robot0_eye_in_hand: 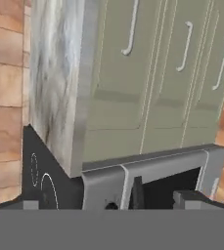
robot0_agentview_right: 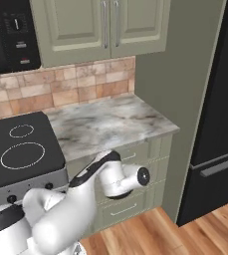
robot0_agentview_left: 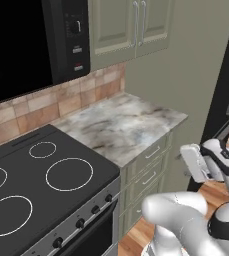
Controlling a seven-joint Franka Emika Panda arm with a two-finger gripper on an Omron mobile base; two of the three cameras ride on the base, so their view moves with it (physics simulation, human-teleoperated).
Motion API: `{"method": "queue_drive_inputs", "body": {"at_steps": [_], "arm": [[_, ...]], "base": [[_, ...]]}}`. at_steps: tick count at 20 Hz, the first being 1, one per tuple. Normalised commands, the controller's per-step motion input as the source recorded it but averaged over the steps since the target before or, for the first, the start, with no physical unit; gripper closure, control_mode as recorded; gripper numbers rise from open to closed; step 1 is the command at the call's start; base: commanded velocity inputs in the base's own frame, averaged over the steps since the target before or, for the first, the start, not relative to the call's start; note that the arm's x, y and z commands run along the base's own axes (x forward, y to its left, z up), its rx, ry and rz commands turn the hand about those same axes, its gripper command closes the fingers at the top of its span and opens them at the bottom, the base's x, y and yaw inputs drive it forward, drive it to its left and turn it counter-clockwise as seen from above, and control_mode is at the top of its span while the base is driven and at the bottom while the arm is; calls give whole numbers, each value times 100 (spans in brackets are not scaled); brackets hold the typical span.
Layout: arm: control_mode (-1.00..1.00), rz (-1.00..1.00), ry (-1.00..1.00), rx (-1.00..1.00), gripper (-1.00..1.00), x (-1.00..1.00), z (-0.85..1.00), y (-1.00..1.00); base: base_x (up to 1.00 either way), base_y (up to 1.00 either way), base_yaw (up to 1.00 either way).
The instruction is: Take a straw from the drawer in front and place it inside the glass cup on the dining counter.
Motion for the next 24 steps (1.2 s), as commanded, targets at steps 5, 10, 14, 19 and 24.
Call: {"method": "queue_drive_inputs", "body": {"at_steps": [5,10,14,19,24], "arm": [[-100,-6,-3,32,-100,99,-36,-2],[-100,0,0,16,-100,91,-14,-6],[-100,0,-2,3,-100,35,-34,-25],[-100,0,-4,3,-100,32,-36,-32],[-100,-1,-6,4,-100,51,-38,-27]], "base": [[0,0,0],[0,0,0],[0,0,0],[0,0,0],[0,0,0]]}}
